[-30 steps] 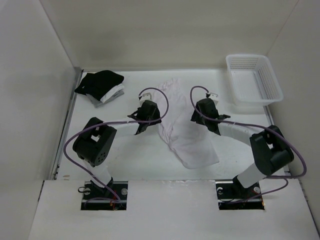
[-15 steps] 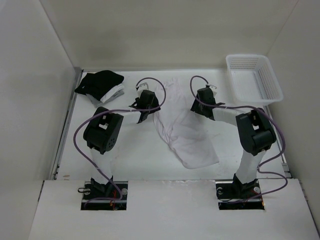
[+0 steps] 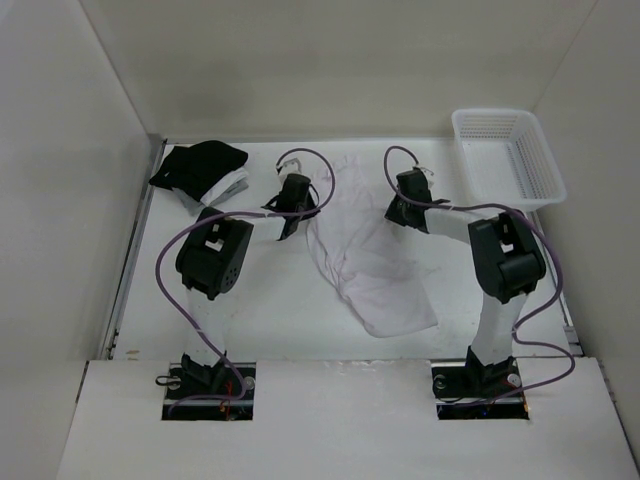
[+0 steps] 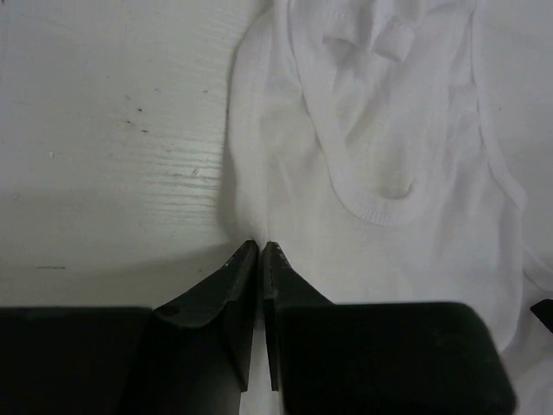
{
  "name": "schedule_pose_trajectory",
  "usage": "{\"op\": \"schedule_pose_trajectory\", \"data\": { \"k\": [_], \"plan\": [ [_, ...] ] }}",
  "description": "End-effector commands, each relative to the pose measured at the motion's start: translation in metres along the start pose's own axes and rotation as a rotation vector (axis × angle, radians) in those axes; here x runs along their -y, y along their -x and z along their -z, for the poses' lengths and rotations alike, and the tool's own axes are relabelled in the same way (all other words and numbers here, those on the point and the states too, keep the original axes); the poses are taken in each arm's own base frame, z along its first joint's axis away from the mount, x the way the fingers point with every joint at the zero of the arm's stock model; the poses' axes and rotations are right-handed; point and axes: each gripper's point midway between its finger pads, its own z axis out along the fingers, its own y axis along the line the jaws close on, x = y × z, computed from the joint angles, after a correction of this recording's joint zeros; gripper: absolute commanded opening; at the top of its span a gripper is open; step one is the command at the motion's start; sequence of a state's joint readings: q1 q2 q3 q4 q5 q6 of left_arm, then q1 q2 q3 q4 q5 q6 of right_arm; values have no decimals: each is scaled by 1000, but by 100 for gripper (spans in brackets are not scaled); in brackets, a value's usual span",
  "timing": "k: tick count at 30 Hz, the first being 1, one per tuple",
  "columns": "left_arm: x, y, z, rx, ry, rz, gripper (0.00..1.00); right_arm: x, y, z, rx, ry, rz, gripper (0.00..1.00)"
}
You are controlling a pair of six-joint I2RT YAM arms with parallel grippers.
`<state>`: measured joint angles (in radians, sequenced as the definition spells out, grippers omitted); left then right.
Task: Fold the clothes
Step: Flatten the tank top out
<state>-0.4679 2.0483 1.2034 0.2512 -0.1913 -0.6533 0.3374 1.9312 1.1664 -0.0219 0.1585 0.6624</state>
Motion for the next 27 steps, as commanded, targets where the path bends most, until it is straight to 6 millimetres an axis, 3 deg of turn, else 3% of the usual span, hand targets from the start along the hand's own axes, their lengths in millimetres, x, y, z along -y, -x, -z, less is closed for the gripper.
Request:
{"op": "schedule_pose_trajectory", "data": {
  "k": [1, 6, 8, 11, 14, 19, 23, 27],
  "plan": [
    [35, 44, 28, 123, -113, 18, 5, -13, 33, 13, 80, 57, -45, 0],
    [52, 70, 81, 213, -189, 32, 1, -25, 57, 58, 223, 146, -36, 0],
    [57, 77, 95, 244, -204, 25, 2, -14, 54, 66, 230, 98, -42, 5],
    [56, 75, 98, 233, -199, 15, 3, 3, 34, 49, 168, 27, -40, 38],
    [50, 65, 90, 208, -190, 20, 3, 0, 12, 27, 72, 36, -33, 41],
    [38, 56, 87, 190, -174, 43, 3, -15, 15, 7, 59, 68, -60, 48],
    [30, 51, 86, 178, -166, 54, 3, -26, 15, -5, 36, 96, -71, 43],
    [31, 49, 83, 172, -171, 69, 3, -38, 12, -11, 0, 133, -88, 19]
  ]
}}
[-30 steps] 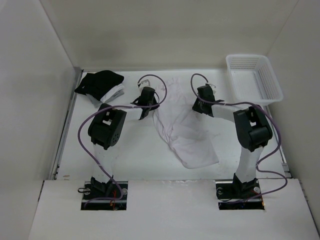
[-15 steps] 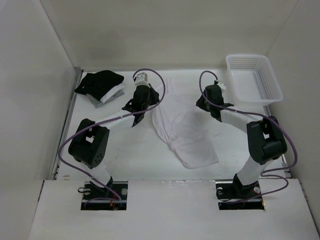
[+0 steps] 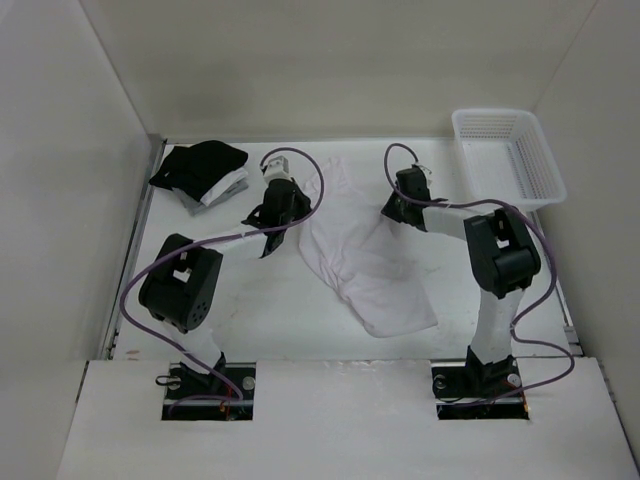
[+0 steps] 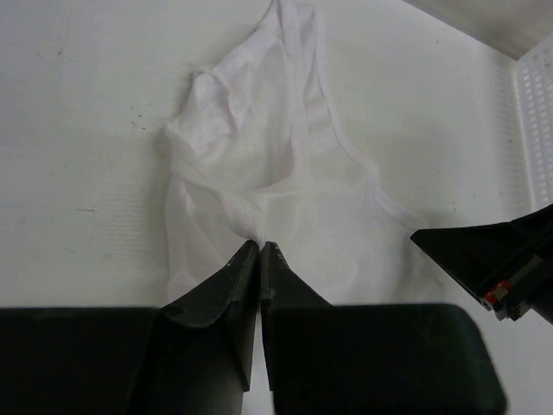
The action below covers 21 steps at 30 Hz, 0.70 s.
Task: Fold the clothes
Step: Flatten the tank top out
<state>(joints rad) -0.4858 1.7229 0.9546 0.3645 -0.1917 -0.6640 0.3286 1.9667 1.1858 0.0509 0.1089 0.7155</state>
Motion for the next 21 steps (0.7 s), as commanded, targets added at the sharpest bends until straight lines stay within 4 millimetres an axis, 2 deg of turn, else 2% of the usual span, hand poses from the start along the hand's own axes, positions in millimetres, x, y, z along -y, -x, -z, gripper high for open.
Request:
{"op": "schedule_pose_trajectory", "data": {
  "k": [1, 2, 3, 6, 8, 10, 13, 17, 19, 21],
  "plan": [
    [10, 12, -1, 37, -43, 34, 3, -25, 5, -3, -17, 72, -29, 10],
    [12, 14, 0, 43, -48, 37, 3, -26, 9, -1, -7, 75, -35, 3],
    [15, 20, 3, 54, -55, 40, 3, -28, 15, 6, 16, 86, -38, 0],
    [28, 48, 27, 116, -91, 54, 3, -39, 44, 45, 153, 142, -10, 0],
    [42, 77, 55, 180, -131, 61, 2, -56, 55, 91, 230, 203, 46, 0],
    [54, 105, 92, 255, -162, 60, 2, -72, 63, 144, 304, 268, 102, 0],
    [67, 143, 156, 373, -195, 48, 2, -87, 70, 221, 392, 350, 145, 0],
    [85, 182, 236, 499, -252, 44, 2, -103, 74, 317, 497, 479, 170, 0],
    [93, 195, 268, 541, -279, 39, 3, -106, 75, 355, 535, 526, 171, 0],
    [101, 201, 287, 562, -298, 30, 3, -108, 76, 379, 555, 558, 174, 1]
  ]
}}
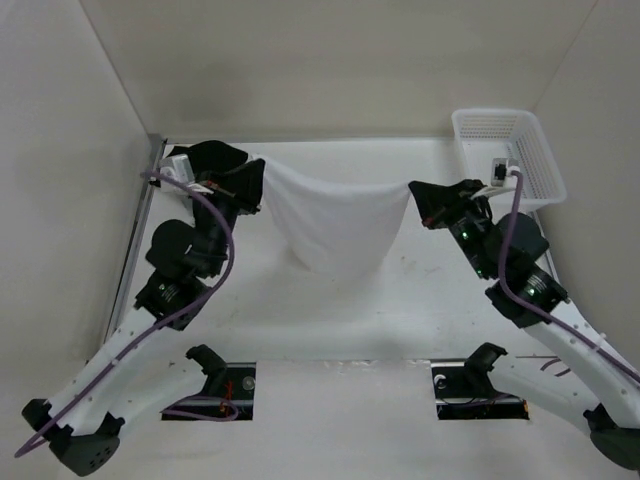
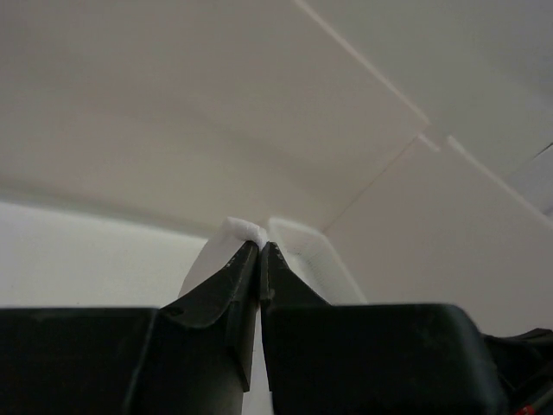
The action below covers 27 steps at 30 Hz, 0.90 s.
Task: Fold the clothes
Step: Flatten the tank top out
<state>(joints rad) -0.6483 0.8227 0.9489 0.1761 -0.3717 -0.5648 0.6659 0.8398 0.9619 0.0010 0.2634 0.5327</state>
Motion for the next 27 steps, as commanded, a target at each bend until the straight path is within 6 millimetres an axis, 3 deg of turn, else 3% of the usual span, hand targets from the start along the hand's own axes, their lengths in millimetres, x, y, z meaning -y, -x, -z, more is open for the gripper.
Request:
{"op": "schedule_pose_trajectory", "data": {
  "k": [1, 4, 7, 12, 15, 17, 19, 21, 23, 27],
  "plan": [
    [0, 9, 10, -2, 57, -91, 3, 7, -2, 14, -30, -63, 73, 1],
    [1, 4, 5, 0, 88, -147, 4, 15, -7, 1, -45, -88, 86, 1],
    [-18, -14, -15, -13, 157, -225, 4, 43, -21, -40, -79, -132, 77, 1],
    [-108, -60, -79, -76, 324, -270, 5, 92, -52, -129, -181, -181, 14, 1],
    [-167, -88, -130, -132, 401, -249, 5, 139, -68, -188, -235, -270, 8, 0],
    [-188, -92, -165, -133, 436, -257, 5, 169, -73, -218, -264, -326, -4, 0],
    [-195, -86, -200, -120, 445, -285, 5, 193, -71, -242, -278, -380, -10, 0],
    [-188, -75, -223, -115, 437, -311, 4, 195, -60, -251, -266, -380, -21, 0],
    [-173, -66, -226, -113, 416, -329, 4, 182, -45, -244, -237, -354, -3, 0],
    [-137, -50, -185, -76, 361, -305, 3, 132, -29, -200, -182, -266, 33, 0]
  ]
}}
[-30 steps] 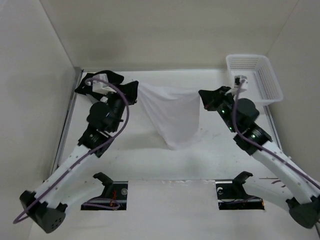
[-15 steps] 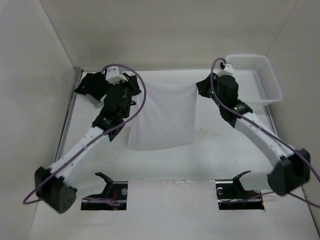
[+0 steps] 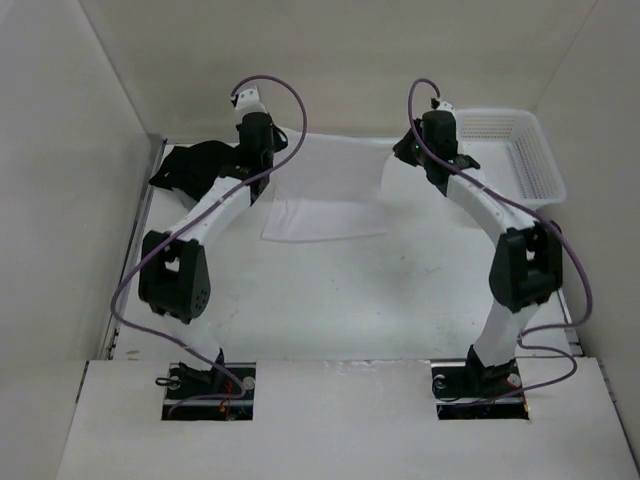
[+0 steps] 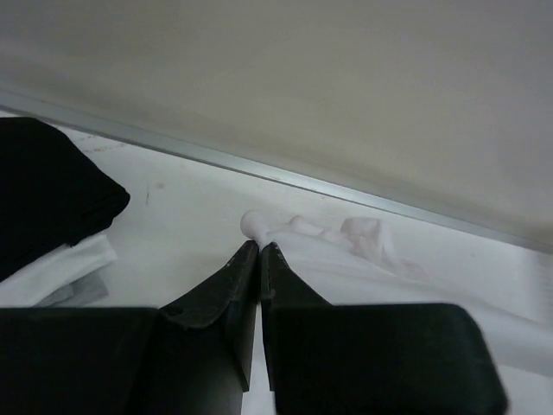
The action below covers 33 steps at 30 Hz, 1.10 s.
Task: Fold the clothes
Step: Flatten the tank top out
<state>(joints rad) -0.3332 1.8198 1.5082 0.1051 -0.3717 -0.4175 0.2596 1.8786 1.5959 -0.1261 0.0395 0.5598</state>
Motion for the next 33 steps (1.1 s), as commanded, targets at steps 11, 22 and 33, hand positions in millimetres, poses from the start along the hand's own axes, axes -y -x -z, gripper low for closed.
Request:
{"op": "schedule_pose_trajectory", "data": {
  "k": [11, 22, 33],
  "plan": [
    [46, 173, 272, 434, -284, 137, 3, -124, 50, 316, 398, 384, 143, 0],
    [45, 132, 222, 362, -179, 21, 4, -112, 43, 267, 341, 333, 154, 1],
    [11, 33, -3, 66, -36, -13, 20, -48, 34, 24, 81, 147, 9, 8]
  ]
}}
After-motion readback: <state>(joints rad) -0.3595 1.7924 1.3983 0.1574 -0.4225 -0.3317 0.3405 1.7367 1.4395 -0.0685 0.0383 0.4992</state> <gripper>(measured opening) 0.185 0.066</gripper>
